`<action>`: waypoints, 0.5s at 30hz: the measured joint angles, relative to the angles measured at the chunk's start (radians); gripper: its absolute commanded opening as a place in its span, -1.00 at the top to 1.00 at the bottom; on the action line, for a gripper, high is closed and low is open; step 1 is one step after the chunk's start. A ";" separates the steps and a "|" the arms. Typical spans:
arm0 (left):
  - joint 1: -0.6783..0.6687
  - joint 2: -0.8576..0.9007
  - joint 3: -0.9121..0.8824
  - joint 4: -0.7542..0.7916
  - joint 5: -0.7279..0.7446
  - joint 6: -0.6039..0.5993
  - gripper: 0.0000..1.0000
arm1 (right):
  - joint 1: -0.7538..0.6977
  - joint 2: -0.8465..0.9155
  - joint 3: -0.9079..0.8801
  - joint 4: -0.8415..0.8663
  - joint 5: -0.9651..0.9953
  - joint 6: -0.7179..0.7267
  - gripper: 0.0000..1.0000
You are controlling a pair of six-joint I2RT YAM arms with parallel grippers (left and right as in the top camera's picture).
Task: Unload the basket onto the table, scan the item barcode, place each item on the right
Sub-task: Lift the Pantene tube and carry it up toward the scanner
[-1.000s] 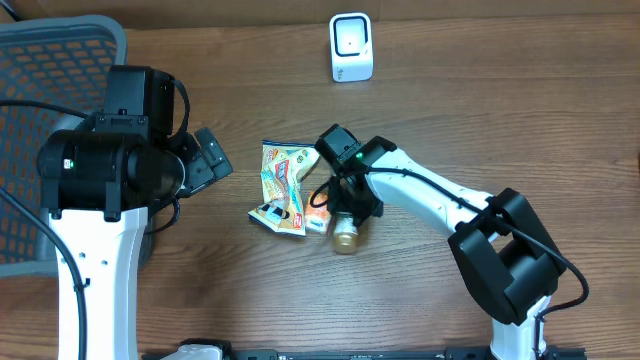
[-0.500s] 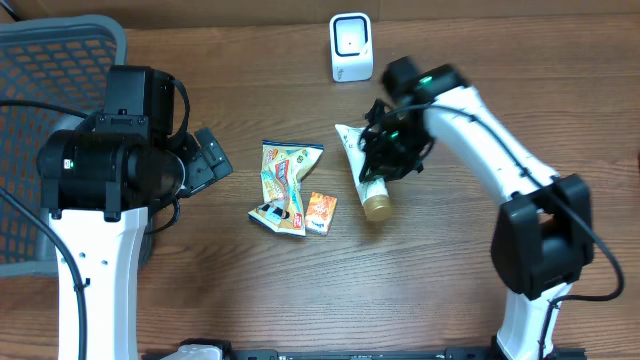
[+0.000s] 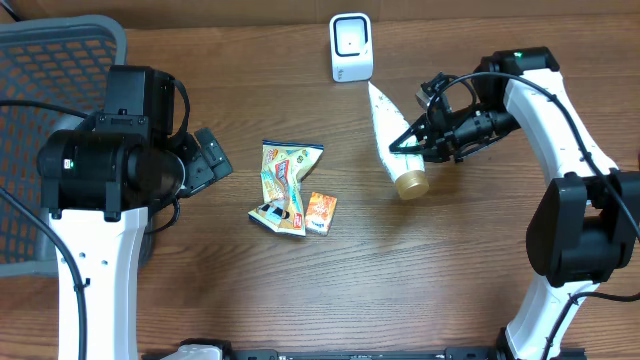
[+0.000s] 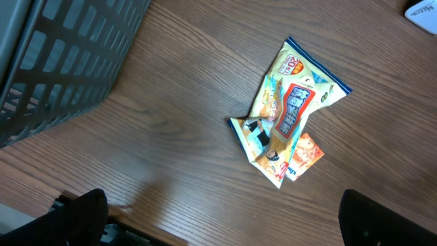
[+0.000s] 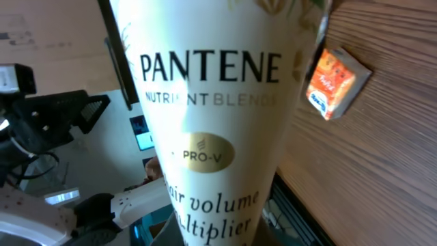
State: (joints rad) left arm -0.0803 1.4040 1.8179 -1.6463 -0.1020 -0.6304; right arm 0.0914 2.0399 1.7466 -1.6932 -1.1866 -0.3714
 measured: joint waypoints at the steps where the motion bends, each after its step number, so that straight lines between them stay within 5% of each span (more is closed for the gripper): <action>1: 0.000 0.000 0.000 0.000 0.000 0.000 -0.99 | 0.002 0.000 0.000 -0.001 -0.009 -0.010 0.93; 15: 0.000 0.000 0.000 0.000 0.000 0.000 -0.99 | 0.081 0.000 0.000 -0.002 -0.090 -0.052 0.93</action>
State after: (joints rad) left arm -0.0803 1.4040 1.8179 -1.6459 -0.1020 -0.6304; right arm 0.1726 2.0399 1.7466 -1.6951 -1.2762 -0.4232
